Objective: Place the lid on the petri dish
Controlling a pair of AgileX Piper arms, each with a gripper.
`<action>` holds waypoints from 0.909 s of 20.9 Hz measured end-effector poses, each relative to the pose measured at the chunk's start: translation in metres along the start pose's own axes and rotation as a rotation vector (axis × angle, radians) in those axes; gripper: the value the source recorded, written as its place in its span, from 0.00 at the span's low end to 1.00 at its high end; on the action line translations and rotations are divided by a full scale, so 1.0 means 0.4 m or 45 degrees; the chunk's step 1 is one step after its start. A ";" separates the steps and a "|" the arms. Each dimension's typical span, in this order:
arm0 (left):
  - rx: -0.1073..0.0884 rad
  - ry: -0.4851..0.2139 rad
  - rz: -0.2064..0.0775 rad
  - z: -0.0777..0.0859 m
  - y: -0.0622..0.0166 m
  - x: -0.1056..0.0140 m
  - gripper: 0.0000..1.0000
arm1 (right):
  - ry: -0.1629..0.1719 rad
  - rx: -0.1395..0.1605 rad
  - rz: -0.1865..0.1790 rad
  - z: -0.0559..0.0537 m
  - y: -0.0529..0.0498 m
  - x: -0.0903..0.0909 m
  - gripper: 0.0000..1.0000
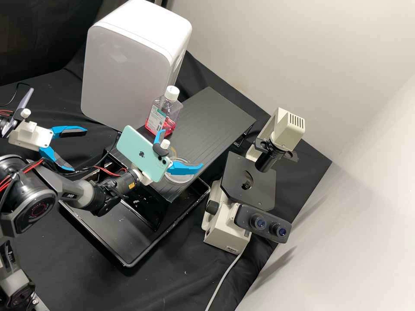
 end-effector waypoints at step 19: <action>0.003 -0.015 -0.003 0.008 -0.001 0.002 1.00 | 0.119 -0.059 -0.071 -0.055 -0.055 -0.047 1.00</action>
